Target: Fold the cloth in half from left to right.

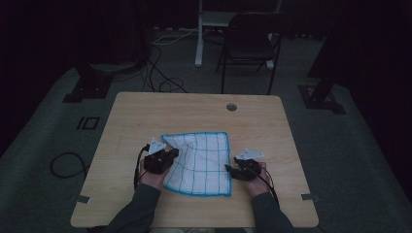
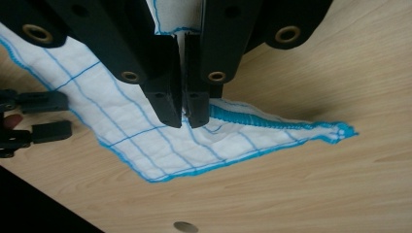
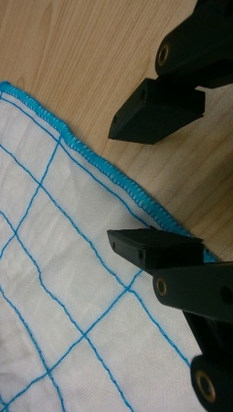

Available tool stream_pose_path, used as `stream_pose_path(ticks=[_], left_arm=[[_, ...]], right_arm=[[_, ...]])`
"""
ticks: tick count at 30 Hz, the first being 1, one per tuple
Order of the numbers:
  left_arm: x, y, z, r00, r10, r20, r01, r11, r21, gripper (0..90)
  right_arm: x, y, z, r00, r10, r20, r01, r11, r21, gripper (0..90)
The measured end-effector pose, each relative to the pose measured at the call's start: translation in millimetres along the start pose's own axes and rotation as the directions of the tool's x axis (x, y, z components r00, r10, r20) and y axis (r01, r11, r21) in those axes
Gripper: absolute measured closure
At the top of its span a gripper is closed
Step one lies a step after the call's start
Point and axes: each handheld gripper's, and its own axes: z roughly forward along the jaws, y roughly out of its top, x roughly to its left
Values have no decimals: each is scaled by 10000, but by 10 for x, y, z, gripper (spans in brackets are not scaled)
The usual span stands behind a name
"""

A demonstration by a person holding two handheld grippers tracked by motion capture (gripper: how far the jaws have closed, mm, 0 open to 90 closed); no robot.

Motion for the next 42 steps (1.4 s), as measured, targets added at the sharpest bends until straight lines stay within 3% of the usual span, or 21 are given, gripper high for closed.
stream_pose_path(ticks=[19,42], left_arm=[[-242,200,78,9968,444,672,-433,9989,-183,871],[-527,285,334,9854,953,1410,-968,9953,39,876]], right_arm=[[-50,-5,-59,9995,152,293,-148,9998,-140,466],[-97,-13,-86,9987,263,435,-256,9995,-175,469]])
